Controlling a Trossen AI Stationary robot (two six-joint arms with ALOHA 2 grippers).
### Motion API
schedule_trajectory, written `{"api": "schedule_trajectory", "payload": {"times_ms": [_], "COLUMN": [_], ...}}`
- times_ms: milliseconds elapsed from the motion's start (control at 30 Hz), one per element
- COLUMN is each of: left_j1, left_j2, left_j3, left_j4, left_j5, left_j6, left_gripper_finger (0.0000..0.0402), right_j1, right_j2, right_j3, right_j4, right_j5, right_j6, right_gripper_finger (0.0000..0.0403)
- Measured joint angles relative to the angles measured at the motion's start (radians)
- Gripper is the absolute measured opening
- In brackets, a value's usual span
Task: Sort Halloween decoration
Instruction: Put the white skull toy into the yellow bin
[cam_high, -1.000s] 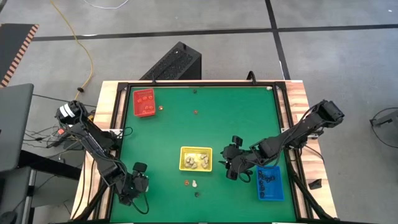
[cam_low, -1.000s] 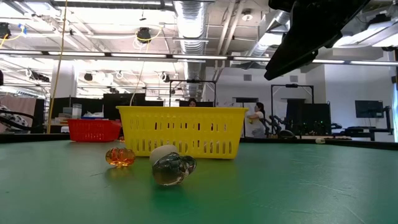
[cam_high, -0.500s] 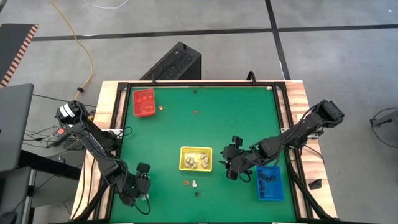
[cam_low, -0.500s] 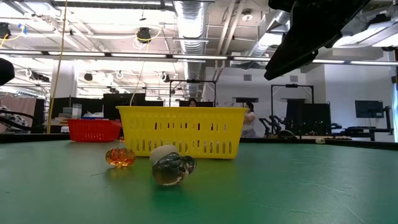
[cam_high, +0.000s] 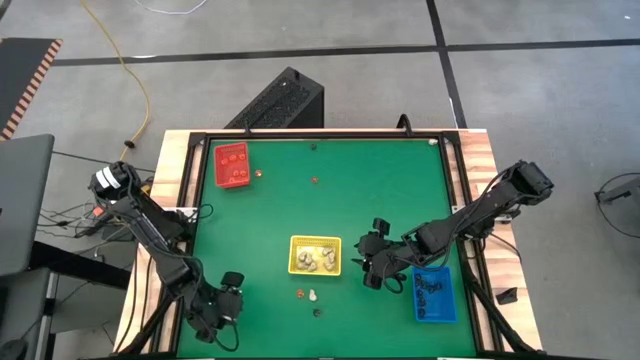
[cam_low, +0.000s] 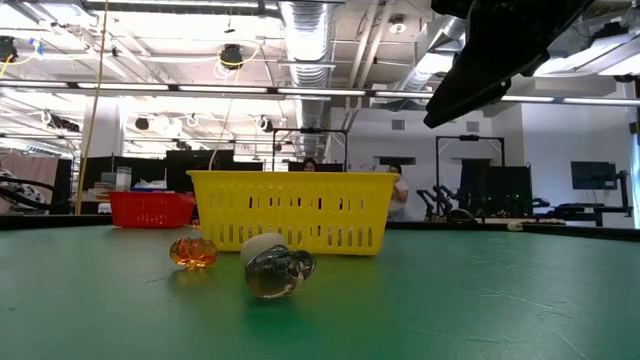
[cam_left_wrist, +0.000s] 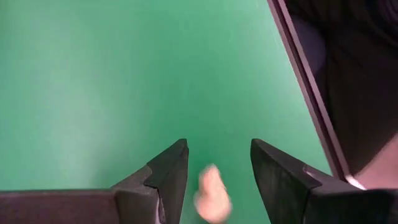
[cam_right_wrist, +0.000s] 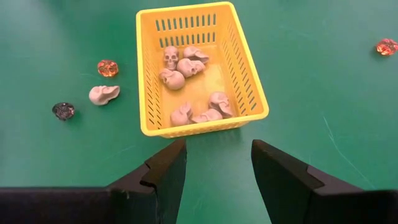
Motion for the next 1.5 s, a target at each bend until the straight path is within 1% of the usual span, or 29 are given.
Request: {"api": "schedule_trajectory", "payload": {"times_ms": [167, 267, 433, 567, 667, 900, 1000, 1200, 1267, 1367, 1433, 1467, 1500], "left_j1": [-0.047, -0.069, -0.093, -0.094, -0.095, -0.095, -0.095, -0.095, -0.095, -0.093, -0.088, -0.085, -0.081], "left_j2": [0.000, 0.000, 0.040, 0.115, 0.147, 0.141, 0.137, 0.137, 0.137, 0.130, 0.119, 0.112, 0.102], "left_j3": [0.000, -0.014, -0.014, -0.014, -0.011, -0.012, -0.013, -0.014, -0.014, -0.014, -0.015, -0.017, -0.018], "left_j4": [-0.071, -0.067, -0.061, -0.049, -0.046, -0.049, -0.051, -0.056, -0.056, -0.055, -0.046, -0.042, -0.035], "left_j5": [0.009, 0.000, -0.053, -0.036, -0.033, -0.041, -0.044, -0.050, -0.049, -0.054, -0.069, -0.082, -0.117], "left_j6": [-0.098, -0.129, -0.120, -0.119, -0.119, -0.074, -0.052, -0.046, -0.046, -0.046, -0.045, -0.033, -0.011], "left_gripper_finger": [0.0164, 0.0164, 0.0164, 0.0164, 0.0164, 0.0164, 0.0150, 0.0084, 0.0071, 0.0070, 0.0077, 0.0083, 0.0087], "right_j1": [0.000, 0.000, 0.000, 0.000, -0.002, -0.006, -0.006, -0.006, -0.006, -0.006, -0.006, -0.006, -0.006], "right_j2": [0.000, 0.000, 0.000, 0.000, 0.000, 0.000, 0.000, 0.000, 0.000, 0.000, 0.000, 0.000, 0.000], "right_j3": [0.000, 0.000, 0.000, 0.000, 0.000, 0.000, 0.000, 0.000, 0.000, 0.000, 0.000, 0.000, 0.000], "right_j4": [0.000, 0.000, 0.000, 0.000, 0.000, 0.000, 0.000, 0.000, 0.000, 0.000, 0.000, 0.000, 0.000], "right_j5": [0.000, 0.000, 0.000, 0.001, 0.002, 0.003, 0.003, 0.003, 0.003, 0.002, 0.002, 0.002, 0.002], "right_j6": [0.000, 0.000, 0.000, 0.000, 0.000, 0.000, 0.000, 0.000, 0.000, 0.000, 0.000, 0.000, 0.000], "right_gripper_finger": [0.0212, 0.0212, 0.0212, 0.0212, 0.0212, 0.0212, 0.0212, 0.0212, 0.0212, 0.0212, 0.0212, 0.0212, 0.0212]}}
